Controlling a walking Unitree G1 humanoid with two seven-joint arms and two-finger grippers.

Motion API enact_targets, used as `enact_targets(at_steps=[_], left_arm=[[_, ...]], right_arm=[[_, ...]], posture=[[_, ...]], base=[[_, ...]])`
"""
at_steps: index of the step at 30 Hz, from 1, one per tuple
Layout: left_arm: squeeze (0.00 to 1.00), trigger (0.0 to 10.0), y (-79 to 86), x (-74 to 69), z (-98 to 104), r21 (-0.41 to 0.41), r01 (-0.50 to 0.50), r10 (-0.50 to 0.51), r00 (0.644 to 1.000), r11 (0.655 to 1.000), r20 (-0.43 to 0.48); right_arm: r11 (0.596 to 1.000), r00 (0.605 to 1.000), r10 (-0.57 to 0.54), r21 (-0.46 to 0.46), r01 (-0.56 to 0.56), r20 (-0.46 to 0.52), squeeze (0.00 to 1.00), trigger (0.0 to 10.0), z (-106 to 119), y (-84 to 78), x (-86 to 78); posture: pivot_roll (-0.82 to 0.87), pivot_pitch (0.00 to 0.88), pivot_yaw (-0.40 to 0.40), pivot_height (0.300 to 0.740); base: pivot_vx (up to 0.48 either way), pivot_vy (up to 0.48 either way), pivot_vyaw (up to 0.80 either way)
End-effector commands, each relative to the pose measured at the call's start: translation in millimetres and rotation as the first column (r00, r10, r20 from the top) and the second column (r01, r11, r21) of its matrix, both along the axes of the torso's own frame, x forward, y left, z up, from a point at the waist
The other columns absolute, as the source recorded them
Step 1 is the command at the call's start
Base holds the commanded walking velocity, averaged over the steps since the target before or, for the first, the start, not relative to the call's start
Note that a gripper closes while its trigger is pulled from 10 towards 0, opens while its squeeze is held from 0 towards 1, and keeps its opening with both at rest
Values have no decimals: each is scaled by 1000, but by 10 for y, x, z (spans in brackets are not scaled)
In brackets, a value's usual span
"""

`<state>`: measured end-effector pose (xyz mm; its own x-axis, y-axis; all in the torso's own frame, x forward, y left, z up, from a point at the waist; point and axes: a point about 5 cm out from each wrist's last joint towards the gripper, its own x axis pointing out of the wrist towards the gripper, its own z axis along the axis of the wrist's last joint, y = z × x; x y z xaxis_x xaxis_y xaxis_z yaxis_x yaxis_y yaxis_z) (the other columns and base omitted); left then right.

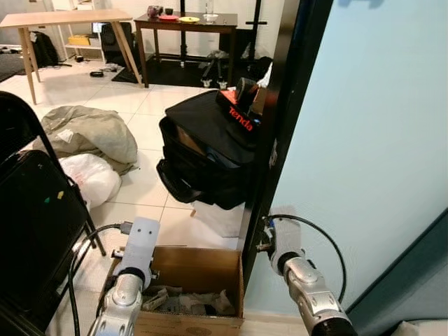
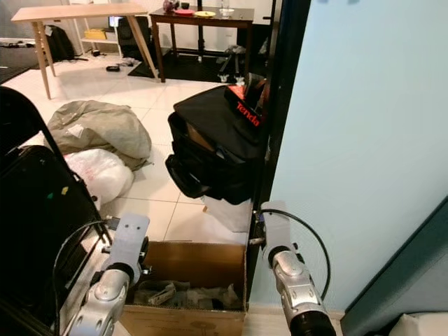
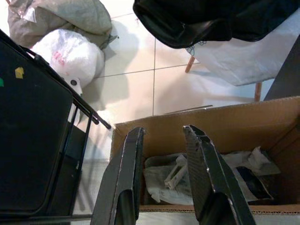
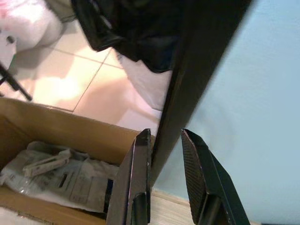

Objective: Clean up the room

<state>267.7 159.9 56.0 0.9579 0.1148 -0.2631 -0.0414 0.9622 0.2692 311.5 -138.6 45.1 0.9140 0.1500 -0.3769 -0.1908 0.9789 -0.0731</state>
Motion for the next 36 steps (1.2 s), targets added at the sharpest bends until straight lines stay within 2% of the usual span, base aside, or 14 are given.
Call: enact_targets(at_steps=[1, 6, 15, 23, 32, 36], left_arm=[[0, 10000, -6, -32, -26, -8, -17, 17, 1000, 1000, -7], [0, 10000, -9, -68, -31, -5, -36, 36, 999, 999, -4], [0, 10000, 13, -94, -11, 3, -37, 37, 999, 999, -1], [0, 10000, -29, -144, -20, -9, 31, -31, 999, 999, -17], [0, 10000, -132, -97, 41, -48, 110, -108, 994, 993, 27], [0, 10000, -131, -83, 55, -27, 126, -125, 992, 992, 33]], right_arm=[[1000, 1000, 16, -17, -17, -19, 0, 10000, -14, 18, -3], [999, 998, 34, -28, -35, -46, 0, 10000, -46, 30, -17], [1000, 997, 25, -15, -26, -71, 0, 10000, -102, 46, -55], [1000, 994, -16, 5, 16, -110, 0, 10000, -151, 37, -111], [1000, 991, -14, -22, 11, -135, 0, 10000, -175, 38, -122], [999, 990, -34, -32, 30, -133, 0, 10000, -176, -2, -126]], posture=[[80, 27, -60, 740], [92, 47, -76, 740], [97, 62, -74, 740], [98, 75, -54, 740], [94, 67, -37, 740], [85, 59, -29, 740]], base=[[0, 0, 0], [0, 0, 0], [0, 0, -794], [0, 0, -800], [0, 0, -800], [0, 0, -800]])
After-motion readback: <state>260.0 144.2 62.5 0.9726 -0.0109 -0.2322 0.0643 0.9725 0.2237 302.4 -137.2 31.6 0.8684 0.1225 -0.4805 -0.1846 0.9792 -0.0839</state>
